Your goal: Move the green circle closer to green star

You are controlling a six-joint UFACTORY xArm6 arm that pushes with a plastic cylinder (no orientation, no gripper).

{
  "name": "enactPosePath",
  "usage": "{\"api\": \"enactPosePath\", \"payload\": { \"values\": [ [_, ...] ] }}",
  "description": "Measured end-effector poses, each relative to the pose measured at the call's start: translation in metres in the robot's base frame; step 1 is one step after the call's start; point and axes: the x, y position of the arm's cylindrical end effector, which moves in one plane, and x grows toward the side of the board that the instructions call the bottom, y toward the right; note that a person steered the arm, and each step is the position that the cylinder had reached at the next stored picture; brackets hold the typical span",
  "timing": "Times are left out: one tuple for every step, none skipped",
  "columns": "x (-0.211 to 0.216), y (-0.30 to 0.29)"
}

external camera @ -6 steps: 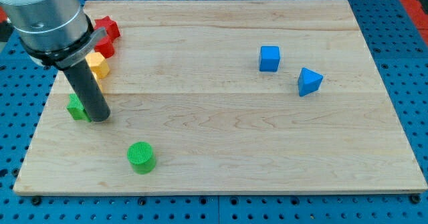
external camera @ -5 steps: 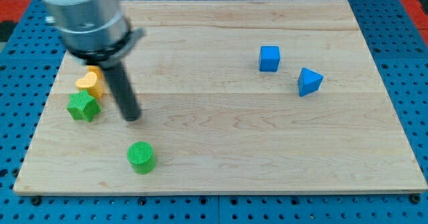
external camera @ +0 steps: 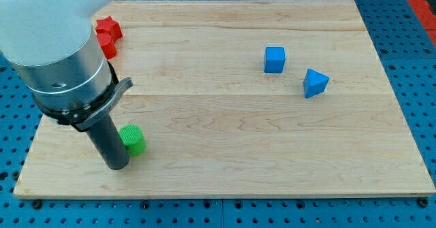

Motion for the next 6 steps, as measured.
{"api": "enactPosePath", "payload": {
  "values": [
    [0.004, 0.061],
    [-0.011, 0.046],
    [-0.019, 0.015],
    [-0.023, 0.015],
    [-0.037, 0.019],
    [-0.042, 0.009]
  ]
}}
